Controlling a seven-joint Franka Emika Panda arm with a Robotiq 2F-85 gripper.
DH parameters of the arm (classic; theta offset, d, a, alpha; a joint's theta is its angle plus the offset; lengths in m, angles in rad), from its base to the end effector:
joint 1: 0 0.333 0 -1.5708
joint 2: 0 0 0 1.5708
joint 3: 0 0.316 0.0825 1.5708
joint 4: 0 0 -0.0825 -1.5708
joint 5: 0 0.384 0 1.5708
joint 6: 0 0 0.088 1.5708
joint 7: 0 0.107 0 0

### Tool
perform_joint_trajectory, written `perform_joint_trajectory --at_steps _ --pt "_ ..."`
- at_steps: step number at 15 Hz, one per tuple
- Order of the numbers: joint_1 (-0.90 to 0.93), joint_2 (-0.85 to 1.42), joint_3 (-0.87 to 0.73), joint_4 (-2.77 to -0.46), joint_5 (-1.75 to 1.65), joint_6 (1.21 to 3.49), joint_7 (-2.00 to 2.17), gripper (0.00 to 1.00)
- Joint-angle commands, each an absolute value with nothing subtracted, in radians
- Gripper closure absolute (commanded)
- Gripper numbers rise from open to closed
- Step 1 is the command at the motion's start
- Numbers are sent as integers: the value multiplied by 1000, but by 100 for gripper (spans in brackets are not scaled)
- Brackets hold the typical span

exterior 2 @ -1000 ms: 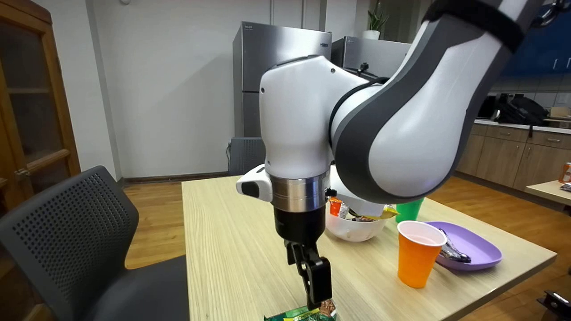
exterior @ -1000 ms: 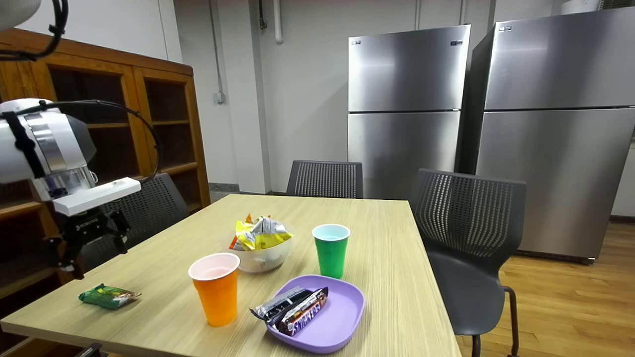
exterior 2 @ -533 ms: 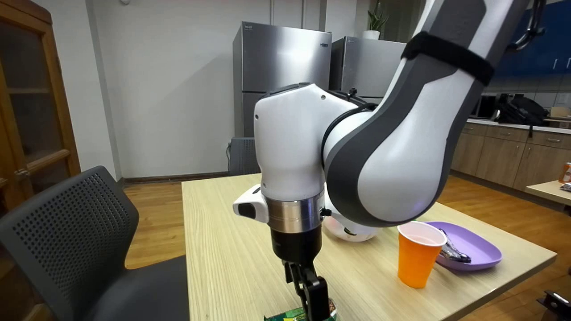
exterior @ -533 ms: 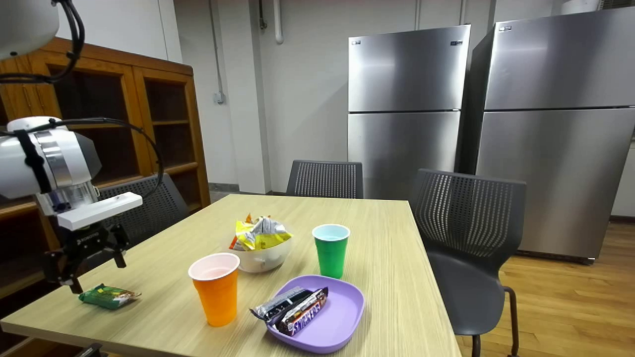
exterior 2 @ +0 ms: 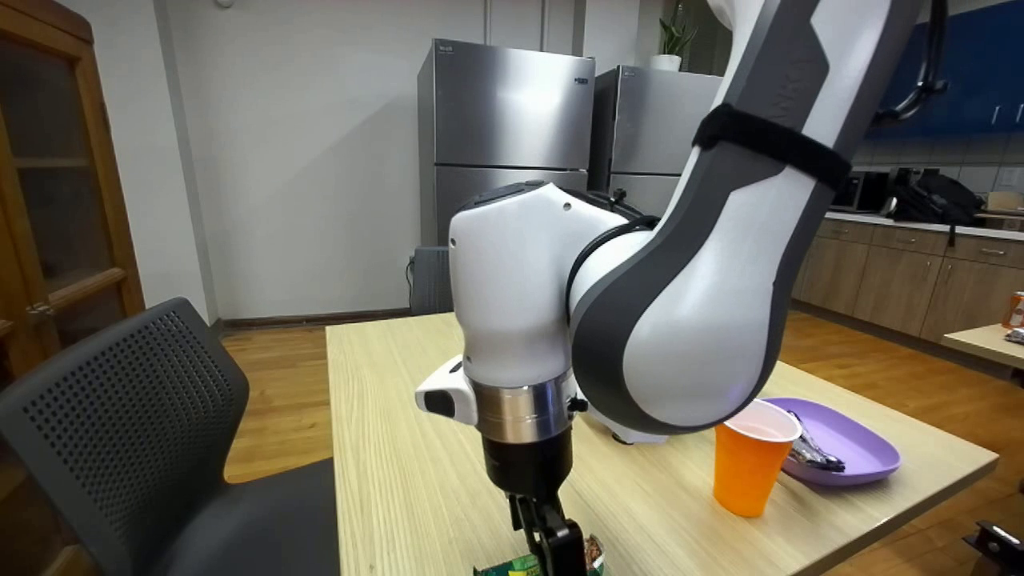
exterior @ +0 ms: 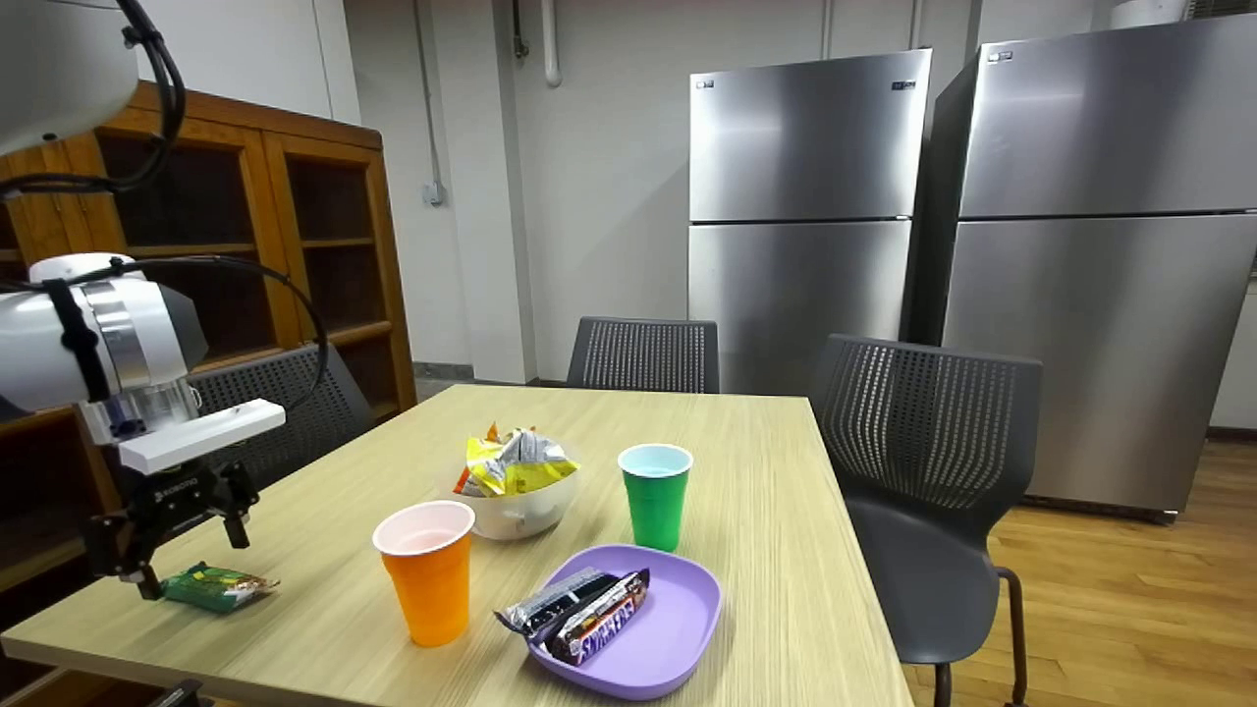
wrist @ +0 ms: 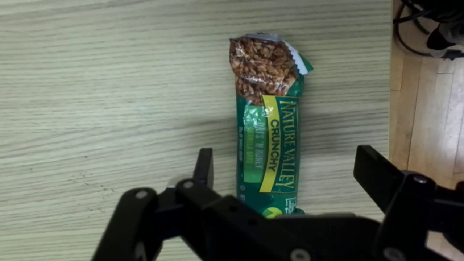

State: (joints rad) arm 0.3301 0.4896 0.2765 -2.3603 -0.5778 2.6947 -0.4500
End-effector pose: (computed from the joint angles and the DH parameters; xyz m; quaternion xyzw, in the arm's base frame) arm 0.3774 0.2995 0.1199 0.7057 0.7055 -0.0467 0.0462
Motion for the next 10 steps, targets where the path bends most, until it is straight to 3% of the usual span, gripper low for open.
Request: perform_joint_trajectory --at_steps 1,10 --pt "338 513 269 -2332 -594 2695 -466 0" --pt "342 545 264 -2313 -596 2691 -465 0"
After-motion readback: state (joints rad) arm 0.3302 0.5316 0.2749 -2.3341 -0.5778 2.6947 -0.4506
